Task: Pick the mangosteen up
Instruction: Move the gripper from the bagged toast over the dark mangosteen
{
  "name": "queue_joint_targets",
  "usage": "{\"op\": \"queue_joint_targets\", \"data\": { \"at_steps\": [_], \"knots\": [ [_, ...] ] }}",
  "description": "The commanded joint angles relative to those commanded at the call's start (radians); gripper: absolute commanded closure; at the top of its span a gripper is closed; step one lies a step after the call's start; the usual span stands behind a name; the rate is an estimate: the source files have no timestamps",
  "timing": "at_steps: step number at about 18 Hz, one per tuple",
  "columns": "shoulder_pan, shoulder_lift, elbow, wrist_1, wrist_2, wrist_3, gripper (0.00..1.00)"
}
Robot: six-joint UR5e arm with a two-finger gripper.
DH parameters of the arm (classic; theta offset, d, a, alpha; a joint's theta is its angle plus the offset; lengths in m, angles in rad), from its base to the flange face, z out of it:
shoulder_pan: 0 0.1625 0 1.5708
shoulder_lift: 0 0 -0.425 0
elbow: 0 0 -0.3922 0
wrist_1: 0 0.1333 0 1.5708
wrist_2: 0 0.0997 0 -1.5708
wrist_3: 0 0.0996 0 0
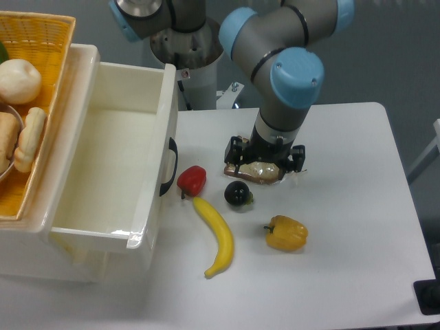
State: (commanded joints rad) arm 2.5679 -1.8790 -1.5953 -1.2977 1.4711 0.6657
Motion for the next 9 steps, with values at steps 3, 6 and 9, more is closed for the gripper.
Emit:
{"op": "queue_joint_targets", "data": {
  "at_steps": [3, 6, 9],
  "knots": [
    [-0.005, -0.028, -0.005, 0.000, 0.040, 0.138, 0.00],
    [-0.029, -0.041, -0.052, 0.000, 0.106, 0.227, 0.00],
    [-0.040, -0.064, -0.072, 0.003, 0.126, 0.305, 0.00]
  ]
}}
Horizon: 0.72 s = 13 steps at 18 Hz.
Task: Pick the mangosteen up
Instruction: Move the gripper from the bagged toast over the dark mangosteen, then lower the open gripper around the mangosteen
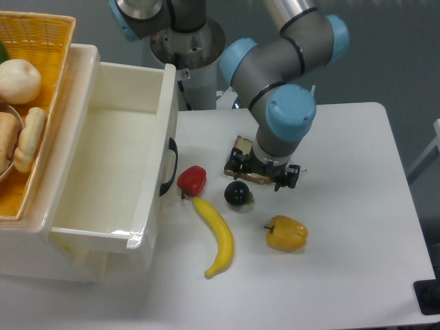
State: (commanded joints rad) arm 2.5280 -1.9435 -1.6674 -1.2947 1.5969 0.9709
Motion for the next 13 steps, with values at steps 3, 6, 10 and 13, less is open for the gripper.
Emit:
{"op": "queue_joint_targets", "data": {
  "at_steps": [3, 6, 10, 13],
  "knots": [
    [-0.012, -0.025, -0.003, 0.020, 0.000, -0.006, 0.00],
    [-0.012, -0.037, -0.012, 0.046, -0.005, -0.037, 0.00],
    [-0.014, -0.067, -0.009, 0.071, -0.005, -0.049, 0.00],
    [-0.015, -0.087, -0.011, 0.078, -0.002, -0.049, 0.00]
  ]
}}
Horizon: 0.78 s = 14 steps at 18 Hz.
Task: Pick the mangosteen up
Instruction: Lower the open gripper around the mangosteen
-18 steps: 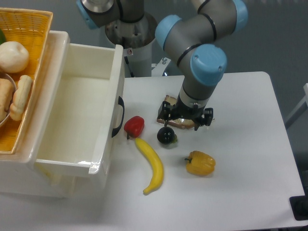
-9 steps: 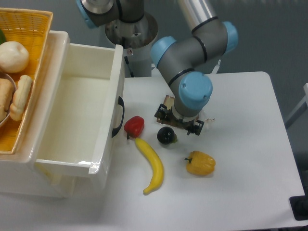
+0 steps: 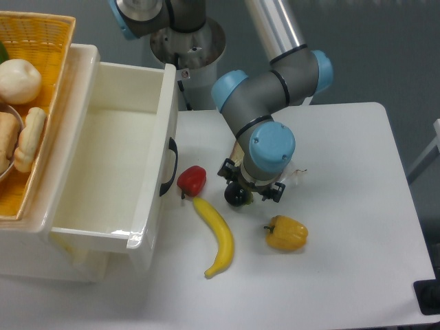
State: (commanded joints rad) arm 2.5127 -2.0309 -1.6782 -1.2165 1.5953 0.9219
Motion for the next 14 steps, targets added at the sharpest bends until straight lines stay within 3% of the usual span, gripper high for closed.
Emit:
{"op": "queue_joint_targets", "data": {
  "at_steps": [14],
  "knots": [
    [-0.028, -0.014, -0.018, 0.000, 0.005, 0.000, 0.00]
  ]
}}
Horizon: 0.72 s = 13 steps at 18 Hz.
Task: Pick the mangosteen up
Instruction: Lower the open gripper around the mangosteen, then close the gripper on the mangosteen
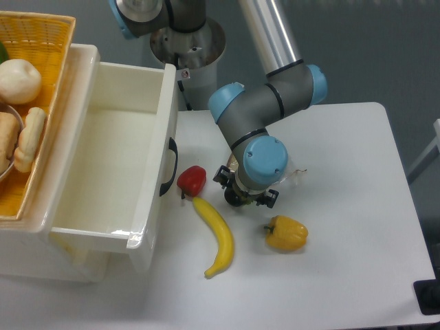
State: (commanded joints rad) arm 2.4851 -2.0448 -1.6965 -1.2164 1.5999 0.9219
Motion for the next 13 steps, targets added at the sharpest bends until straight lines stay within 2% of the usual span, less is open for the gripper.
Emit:
{"op": "queue_joint_targets", "data": {
  "at_steps": [7, 8, 10, 13],
  "knots": [
    [0.000, -0.008, 0.000, 0.000, 0.000, 0.008, 0.02],
    [0.000, -0.008, 0.009, 0.000, 0.000, 0.009, 0.09],
    [0.000, -0.008, 0.012, -0.002, 0.000, 0.011, 0.33],
    [0.003, -0.005, 0.018, -0.003, -0.002, 0.012, 0.65]
  ]
}}
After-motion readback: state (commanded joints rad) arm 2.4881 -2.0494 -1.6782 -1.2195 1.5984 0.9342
